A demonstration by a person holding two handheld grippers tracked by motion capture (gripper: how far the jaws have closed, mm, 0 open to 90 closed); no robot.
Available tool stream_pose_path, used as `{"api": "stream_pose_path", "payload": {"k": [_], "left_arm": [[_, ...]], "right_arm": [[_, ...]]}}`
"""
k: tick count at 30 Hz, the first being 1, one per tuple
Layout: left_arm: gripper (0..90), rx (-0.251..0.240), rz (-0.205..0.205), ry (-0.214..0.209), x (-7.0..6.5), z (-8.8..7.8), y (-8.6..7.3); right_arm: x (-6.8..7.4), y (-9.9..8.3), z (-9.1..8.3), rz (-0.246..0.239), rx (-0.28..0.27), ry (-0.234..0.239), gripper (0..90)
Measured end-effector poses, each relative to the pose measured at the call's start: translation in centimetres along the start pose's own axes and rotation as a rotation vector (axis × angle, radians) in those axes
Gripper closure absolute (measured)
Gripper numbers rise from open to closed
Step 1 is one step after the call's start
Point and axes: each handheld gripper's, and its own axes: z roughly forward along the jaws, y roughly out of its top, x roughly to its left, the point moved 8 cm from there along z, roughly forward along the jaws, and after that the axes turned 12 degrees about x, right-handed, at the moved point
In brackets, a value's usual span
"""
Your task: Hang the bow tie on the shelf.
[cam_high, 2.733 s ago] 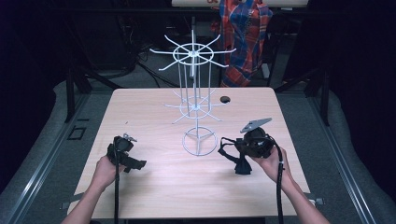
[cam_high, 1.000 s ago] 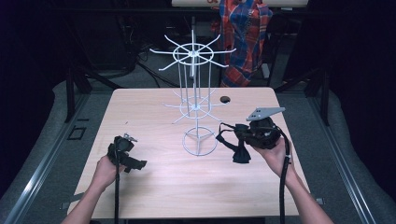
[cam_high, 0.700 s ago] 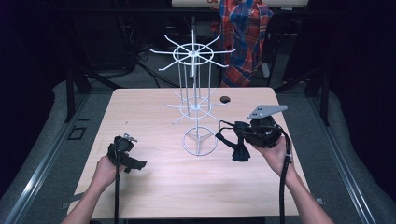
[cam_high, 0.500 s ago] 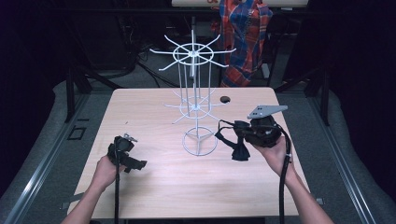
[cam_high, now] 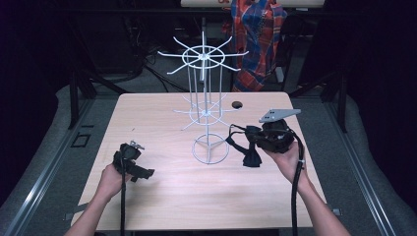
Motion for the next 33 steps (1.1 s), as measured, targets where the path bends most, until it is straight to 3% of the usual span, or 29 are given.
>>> {"api": "stream_pose_path", "payload": {"k": [33], "left_arm": [[0.1,-0.006,0.003,-0.001,0.0,-0.1,0.0]], "right_arm": [[0.1,1.0,2.8,0.009,0.043,0.016,86.4]]}}
